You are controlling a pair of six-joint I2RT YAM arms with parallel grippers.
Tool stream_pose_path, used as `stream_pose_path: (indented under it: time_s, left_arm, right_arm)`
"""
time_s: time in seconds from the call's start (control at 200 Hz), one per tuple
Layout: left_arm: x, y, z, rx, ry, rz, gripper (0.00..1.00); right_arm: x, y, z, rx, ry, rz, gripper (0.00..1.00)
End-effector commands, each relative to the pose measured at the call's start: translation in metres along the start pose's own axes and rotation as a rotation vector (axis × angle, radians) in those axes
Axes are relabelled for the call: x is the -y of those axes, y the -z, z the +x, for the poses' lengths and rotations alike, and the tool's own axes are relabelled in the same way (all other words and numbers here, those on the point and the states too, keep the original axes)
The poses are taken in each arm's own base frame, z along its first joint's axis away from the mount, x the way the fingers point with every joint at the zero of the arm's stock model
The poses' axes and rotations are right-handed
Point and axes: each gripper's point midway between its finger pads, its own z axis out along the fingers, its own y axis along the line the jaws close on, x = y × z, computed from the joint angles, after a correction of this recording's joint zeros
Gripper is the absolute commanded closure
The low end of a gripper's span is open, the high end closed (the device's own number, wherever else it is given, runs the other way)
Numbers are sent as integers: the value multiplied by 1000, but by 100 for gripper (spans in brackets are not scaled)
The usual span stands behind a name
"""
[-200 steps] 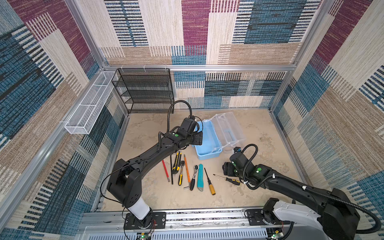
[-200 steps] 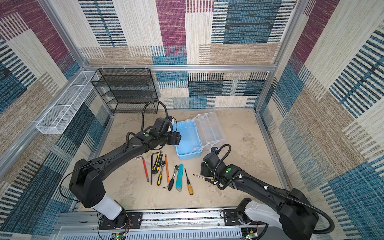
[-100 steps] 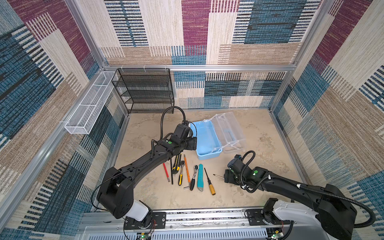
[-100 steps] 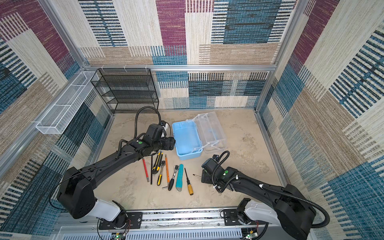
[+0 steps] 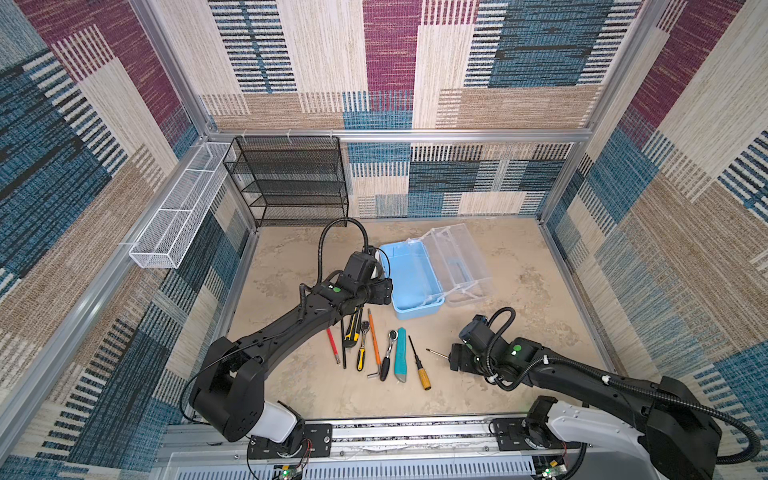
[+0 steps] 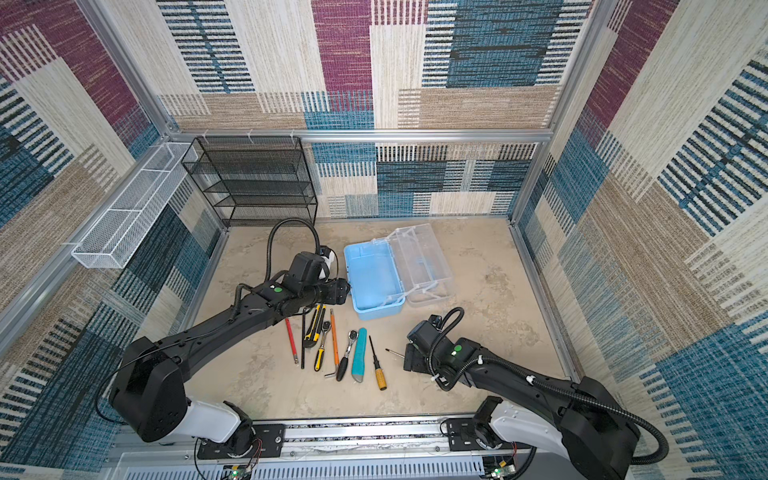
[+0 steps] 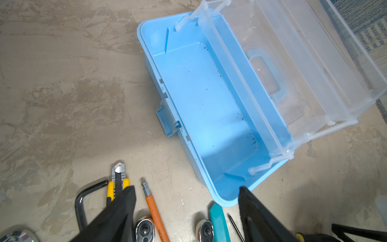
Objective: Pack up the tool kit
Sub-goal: 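Lower the right gripper over the black-and-yellow screwdriver handle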
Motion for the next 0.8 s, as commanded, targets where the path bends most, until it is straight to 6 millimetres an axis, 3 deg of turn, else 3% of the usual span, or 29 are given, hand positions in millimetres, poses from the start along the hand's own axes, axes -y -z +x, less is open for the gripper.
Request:
stream_pose_path:
  time_s: [0.0, 0.255, 0.791]
  left_arm:
    - [5, 2, -5, 27, 7, 30, 20]
    - [5, 1, 0, 9, 10, 38, 20]
    - [-3, 5, 6, 6, 17, 14, 20]
  right_arm:
    - [-8, 1, 0, 1, 18, -42, 6]
    - [-20, -3, 2, -40, 87, -76, 7]
    - [-20, -12, 15, -114, 125, -67, 21]
